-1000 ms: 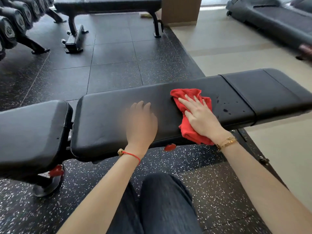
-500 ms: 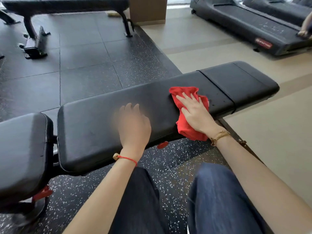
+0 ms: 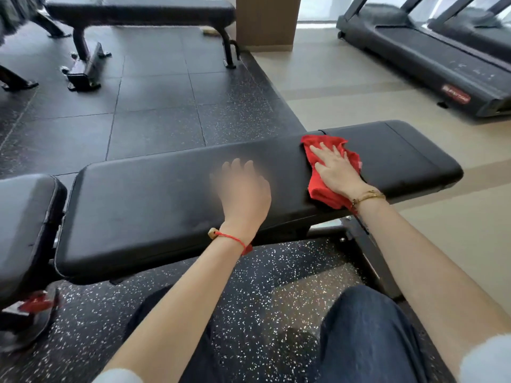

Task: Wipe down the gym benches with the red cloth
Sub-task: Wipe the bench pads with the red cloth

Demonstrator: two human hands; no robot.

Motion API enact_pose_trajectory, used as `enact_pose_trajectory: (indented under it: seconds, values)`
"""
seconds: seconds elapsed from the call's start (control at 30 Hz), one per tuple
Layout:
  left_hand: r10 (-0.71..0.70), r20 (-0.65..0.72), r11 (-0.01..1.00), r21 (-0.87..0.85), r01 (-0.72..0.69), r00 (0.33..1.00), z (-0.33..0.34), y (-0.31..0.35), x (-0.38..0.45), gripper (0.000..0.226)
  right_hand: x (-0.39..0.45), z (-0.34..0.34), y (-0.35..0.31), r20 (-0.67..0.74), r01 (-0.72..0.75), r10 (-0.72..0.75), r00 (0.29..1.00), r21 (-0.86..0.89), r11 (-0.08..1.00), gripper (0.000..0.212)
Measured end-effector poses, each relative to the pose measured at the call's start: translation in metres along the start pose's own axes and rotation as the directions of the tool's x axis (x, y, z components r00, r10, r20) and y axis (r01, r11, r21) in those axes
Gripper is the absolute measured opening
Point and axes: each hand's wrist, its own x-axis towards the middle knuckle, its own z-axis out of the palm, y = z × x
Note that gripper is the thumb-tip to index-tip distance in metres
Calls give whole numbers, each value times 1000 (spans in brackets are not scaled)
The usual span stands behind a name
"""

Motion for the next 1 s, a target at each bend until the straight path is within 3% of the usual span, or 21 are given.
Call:
enact_pose_trajectory:
  seconds: [0.13,0.2,0.43,0.6,0.77,1.0]
  values:
    - [-76,-35,996,45,78,996,17,8,6,50,-16,10,-2,26,310,-310,950,17,951,54]
    - [-92,-70,993,74,97,993,24,6,7,49,-25,12,13,1,391,-392,920,63,918,54]
    - [-108,-162,983,133,130,981,29,10,11,43,76,-6,26,42,212,-212,976,9,977,52]
    - [-121,-192,980,135,148,974,27,12,10,41,69,14,-22,112,436,-436,893,21,899,54]
    - [-112,-208,985,108,137,972,26,8,10,41,14,13,2,80,588,-590,803,56,807,55]
    - [-128,-212,984,94,150,969,25,13,9,39,37,-13,61,87,446,-449,889,53,893,53]
